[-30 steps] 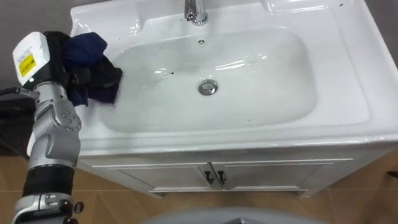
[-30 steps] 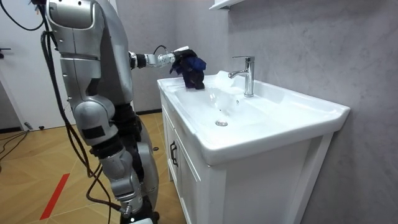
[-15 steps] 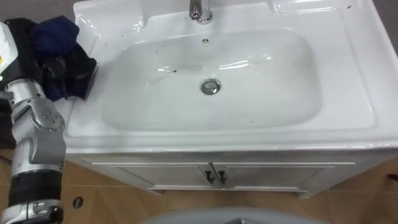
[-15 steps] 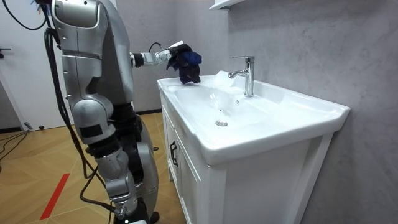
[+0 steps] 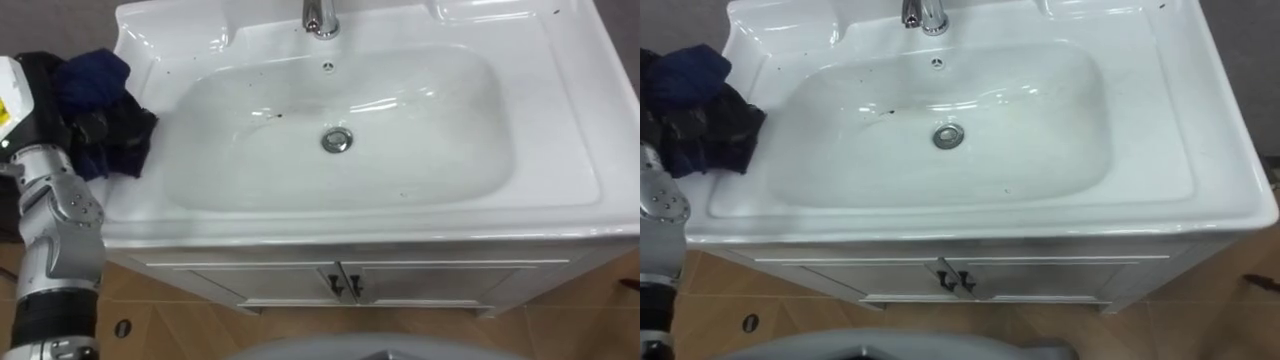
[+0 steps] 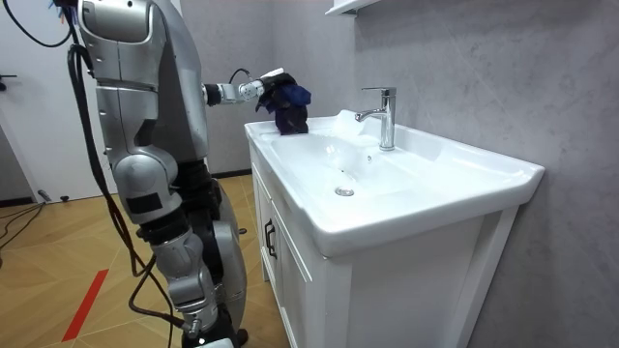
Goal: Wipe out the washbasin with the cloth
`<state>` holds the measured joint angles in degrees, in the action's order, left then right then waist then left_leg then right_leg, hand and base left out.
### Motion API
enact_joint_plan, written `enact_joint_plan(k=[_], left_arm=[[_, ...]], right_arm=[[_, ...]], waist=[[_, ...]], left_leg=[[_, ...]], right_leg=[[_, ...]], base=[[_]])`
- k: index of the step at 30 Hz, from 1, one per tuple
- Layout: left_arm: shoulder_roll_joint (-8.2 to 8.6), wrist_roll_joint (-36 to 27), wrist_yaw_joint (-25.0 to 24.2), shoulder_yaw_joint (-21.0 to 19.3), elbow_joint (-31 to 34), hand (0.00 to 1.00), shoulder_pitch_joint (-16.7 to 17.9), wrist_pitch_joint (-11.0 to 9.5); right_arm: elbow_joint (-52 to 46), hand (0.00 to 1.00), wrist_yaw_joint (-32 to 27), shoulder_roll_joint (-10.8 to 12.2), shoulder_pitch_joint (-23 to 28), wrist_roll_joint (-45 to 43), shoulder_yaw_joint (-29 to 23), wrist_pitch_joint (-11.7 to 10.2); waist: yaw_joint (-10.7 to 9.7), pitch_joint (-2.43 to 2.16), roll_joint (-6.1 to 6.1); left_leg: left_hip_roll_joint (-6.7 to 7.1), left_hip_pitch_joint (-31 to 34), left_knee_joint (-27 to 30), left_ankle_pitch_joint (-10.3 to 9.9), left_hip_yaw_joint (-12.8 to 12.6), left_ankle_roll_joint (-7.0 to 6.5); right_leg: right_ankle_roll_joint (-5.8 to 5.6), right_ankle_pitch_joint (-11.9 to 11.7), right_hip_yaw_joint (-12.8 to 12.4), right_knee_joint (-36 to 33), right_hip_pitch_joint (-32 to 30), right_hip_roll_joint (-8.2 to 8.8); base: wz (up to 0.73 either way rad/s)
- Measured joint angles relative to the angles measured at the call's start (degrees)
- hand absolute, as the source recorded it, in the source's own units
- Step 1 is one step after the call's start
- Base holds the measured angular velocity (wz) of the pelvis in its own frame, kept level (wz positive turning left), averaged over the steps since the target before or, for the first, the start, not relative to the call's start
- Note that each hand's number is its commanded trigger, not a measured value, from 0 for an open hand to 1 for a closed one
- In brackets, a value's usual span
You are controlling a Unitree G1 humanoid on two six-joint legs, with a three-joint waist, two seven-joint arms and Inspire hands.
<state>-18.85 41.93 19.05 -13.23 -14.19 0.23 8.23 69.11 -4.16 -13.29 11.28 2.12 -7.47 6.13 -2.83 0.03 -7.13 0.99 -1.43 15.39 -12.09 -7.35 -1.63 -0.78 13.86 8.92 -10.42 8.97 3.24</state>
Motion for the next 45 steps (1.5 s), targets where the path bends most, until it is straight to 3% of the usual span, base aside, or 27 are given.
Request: enact_joint_plan(k=[5,8,14,18,19,20,21,36,45], left_arm=[[0.17,0.51,-1.27,0.11,-2.35,1.00,3.75,2.58],[0.18,0.50,-2.22,0.20,-4.84,1.00,4.06,4.37],[0.20,0.46,-3.89,0.20,-6.12,1.00,4.06,5.20],[0.21,0.45,-4.48,0.21,-6.12,1.00,4.06,5.24],[0.21,0.47,-4.50,0.21,-6.12,0.64,4.06,5.29],[0.21,0.63,-4.50,0.21,-6.12,0.54,4.07,5.30],[0.21,0.82,-4.50,0.20,-6.12,0.00,4.07,5.30],[0.21,2.76,-1.80,0.19,-6.03,0.00,4.05,4.60],[0.22,2.54,2.68,0.19,-4.39,0.00,4.03,0.93]], right_arm=[[-0.34,0.00,-0.30,-0.05,0.12,-1.29,-0.67,1.59],[-0.47,0.00,-0.44,-0.24,0.09,-2.18,-0.68,2.49],[-0.49,0.00,-0.40,-0.40,0.18,-2.77,-0.74,2.78],[-0.51,0.00,-0.22,-0.45,0.04,-2.95,-0.75,2.79],[-0.51,0.00,-0.22,-0.45,0.04,-2.93,-0.77,2.78],[-0.49,0.00,-0.21,-0.44,-0.06,-2.90,-1.11,2.76],[-0.49,0.00,-0.21,-0.44,-0.11,-2.86,-1.28,2.76],[-0.32,0.00,-0.41,-0.47,-1.11,-1.51,-1.47,2.05],[0.17,0.00,-0.68,-0.38,-1.06,0.52,-0.93,0.41]], waist=[[-1.53,-0.13,-0.27],[-1.78,-0.10,-0.23],[-1.83,0.26,0.33],[-1.84,0.21,0.05],[-1.77,0.16,-0.03],[-1.77,0.16,-0.05],[-1.76,0.15,-0.07],[-1.63,0.08,0.29],[-1.81,0.23,1.14]], left_leg=[[0.09,-0.07,0.00,0.00,0.22,0.00],[0.11,-0.05,0.03,0.00,0.45,0.00],[0.31,-0.66,0.06,0.01,0.96,-0.04],[0.37,-0.67,-0.01,0.01,1.45,-0.04],[0.37,-0.68,-0.02,0.01,1.48,-0.04],[0.39,-0.68,-0.04,0.01,1.49,-0.04],[0.40,-0.68,-0.04,0.01,1.51,-0.04],[0.60,-0.59,-0.65,0.02,1.37,-0.03],[0.68,0.16,0.03,-0.02,2.07,-0.04]], right_leg=[[0.00,0.01,0.71,-0.11,0.16,0.11],[0.00,0.01,0.78,-0.19,0.20,0.11],[-0.02,0.02,0.83,-0.17,0.99,0.17],[-0.04,0.05,1.04,-0.03,1.01,0.13],[-0.04,0.05,1.12,0.02,1.01,0.13],[-0.04,0.05,1.13,-0.02,1.02,0.13],[-0.04,0.05,1.15,-0.04,1.02,0.13],[-0.04,0.04,0.90,0.72,1.02,0.16],[-0.08,0.07,1.63,0.87,0.91,0.20]], base=[[0.03],[0.01],[0.01],[0.00],[0.00],[0.00],[0.00],[0.00],[0.04]])
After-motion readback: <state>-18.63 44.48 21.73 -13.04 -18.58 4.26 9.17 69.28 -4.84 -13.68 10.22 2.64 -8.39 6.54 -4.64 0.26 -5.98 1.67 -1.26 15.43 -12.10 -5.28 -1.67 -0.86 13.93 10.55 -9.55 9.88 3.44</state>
